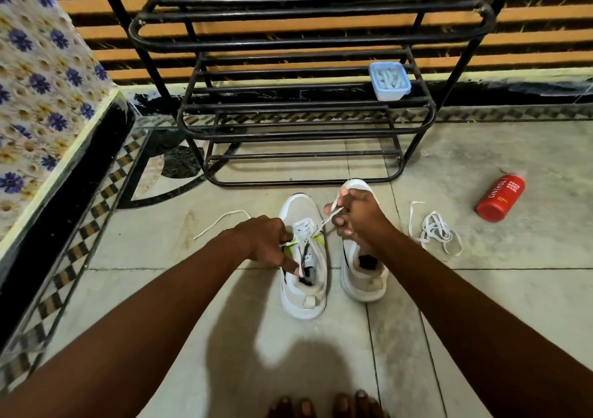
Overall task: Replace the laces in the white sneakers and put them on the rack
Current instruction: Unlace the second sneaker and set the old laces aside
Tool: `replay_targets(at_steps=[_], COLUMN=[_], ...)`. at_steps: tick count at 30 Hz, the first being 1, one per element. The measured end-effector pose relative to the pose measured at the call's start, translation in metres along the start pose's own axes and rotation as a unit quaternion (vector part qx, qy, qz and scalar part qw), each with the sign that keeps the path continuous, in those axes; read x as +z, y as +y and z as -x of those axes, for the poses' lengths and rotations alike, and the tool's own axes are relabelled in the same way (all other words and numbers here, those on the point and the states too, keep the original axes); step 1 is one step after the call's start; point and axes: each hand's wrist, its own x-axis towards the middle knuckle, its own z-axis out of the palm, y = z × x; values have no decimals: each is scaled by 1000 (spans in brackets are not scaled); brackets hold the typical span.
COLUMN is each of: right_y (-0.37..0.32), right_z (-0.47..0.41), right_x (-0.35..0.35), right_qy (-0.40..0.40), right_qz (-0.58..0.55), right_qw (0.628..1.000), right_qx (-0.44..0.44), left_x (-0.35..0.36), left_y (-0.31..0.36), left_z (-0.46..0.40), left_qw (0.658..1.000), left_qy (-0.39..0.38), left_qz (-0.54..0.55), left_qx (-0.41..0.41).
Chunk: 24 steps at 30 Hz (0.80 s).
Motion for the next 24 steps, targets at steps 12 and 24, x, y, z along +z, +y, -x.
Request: replay_targets(at_steps=[12,24], right_y=[0,-39], right_z=[4,8], right_x=[-2,-28], right_qy=[-213,166], right_qz=[691,507], right_qw=[615,704], right_qx=[-314,-469], left_x=[-4,0], left_y=[4,0], left_z=[4,2], left_qw=[1000,1000], left_qy=[-1,-5], left_qz=[0,31], left_qx=[7,2])
